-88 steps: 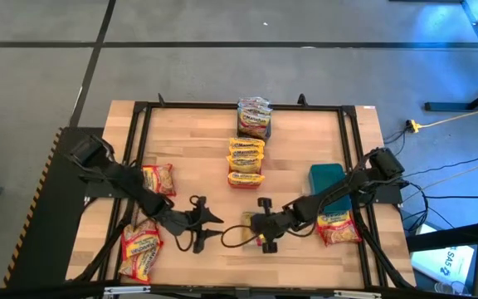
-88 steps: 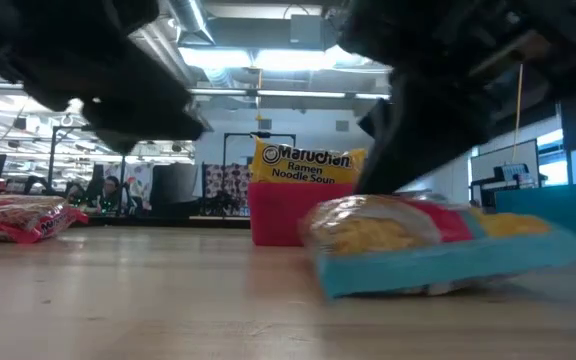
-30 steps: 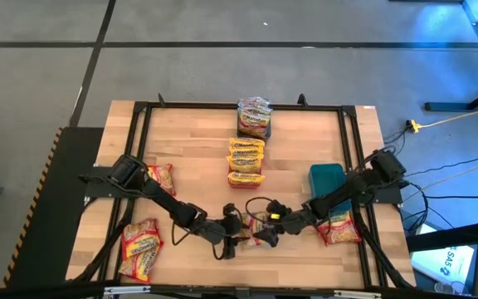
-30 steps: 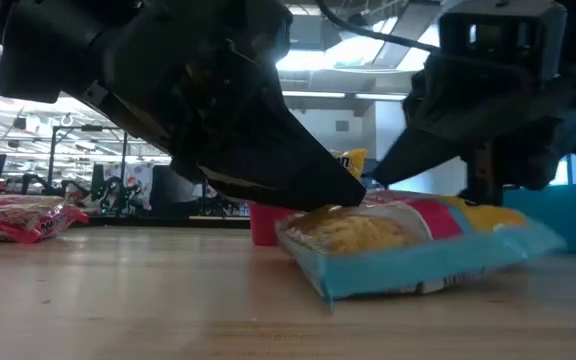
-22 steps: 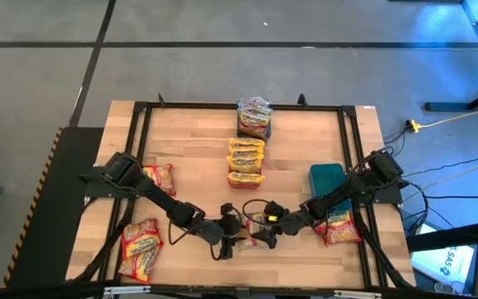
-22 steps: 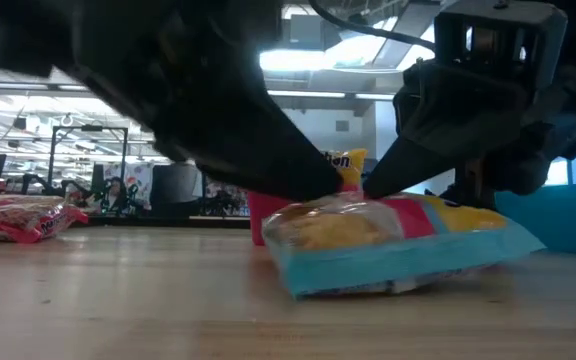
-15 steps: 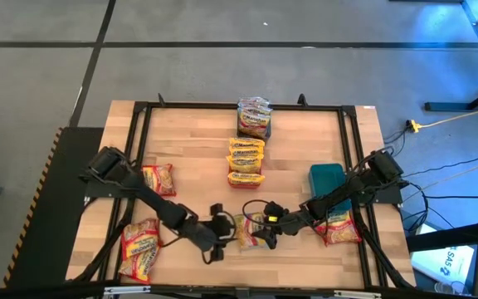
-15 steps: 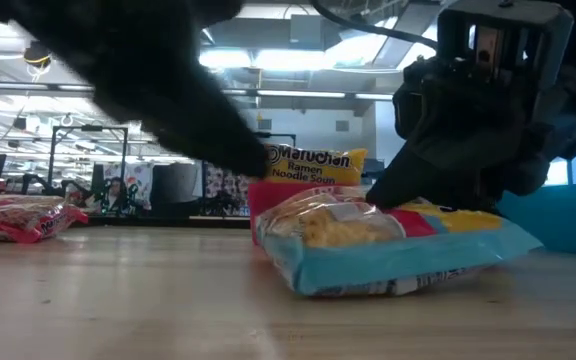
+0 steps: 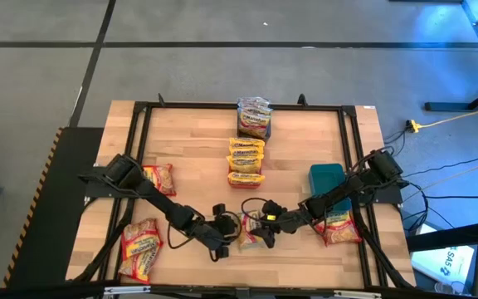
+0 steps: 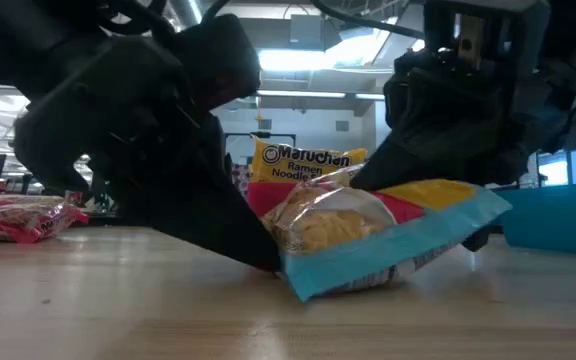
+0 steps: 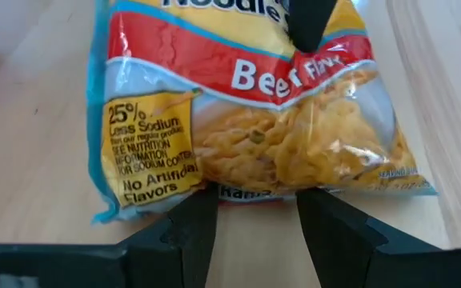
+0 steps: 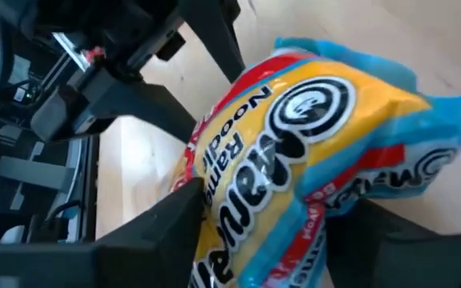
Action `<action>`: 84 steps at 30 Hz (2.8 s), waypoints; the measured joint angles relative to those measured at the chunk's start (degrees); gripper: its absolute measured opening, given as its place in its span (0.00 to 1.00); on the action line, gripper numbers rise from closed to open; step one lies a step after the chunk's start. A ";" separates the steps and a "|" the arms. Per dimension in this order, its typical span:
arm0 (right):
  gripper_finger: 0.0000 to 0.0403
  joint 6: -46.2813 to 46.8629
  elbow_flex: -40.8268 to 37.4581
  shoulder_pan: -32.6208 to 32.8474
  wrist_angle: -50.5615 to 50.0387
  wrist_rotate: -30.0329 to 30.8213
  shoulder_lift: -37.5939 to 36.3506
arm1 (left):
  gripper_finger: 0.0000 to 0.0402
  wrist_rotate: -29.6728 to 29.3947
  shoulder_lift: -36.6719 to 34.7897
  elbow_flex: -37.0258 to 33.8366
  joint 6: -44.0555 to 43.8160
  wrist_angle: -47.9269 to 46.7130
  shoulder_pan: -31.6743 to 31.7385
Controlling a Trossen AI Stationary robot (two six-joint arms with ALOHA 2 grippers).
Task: Sort Maruchan noodles
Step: Put the blue noodle pack into the black bin
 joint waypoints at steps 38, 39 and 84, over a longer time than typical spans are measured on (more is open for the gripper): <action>0.20 -43.93 7.48 -11.90 -30.41 3.03 -25.62 | 0.42 7.81 -22.44 -18.03 7.45 4.25 -3.09; 0.20 -46.41 9.23 -13.42 -34.00 3.90 -26.91 | 0.42 7.81 -22.46 -19.41 7.49 7.73 -2.59; 0.21 -103.04 27.58 -53.22 -58.69 -11.81 -9.30 | 0.42 10.03 -22.36 -22.88 11.52 15.70 9.81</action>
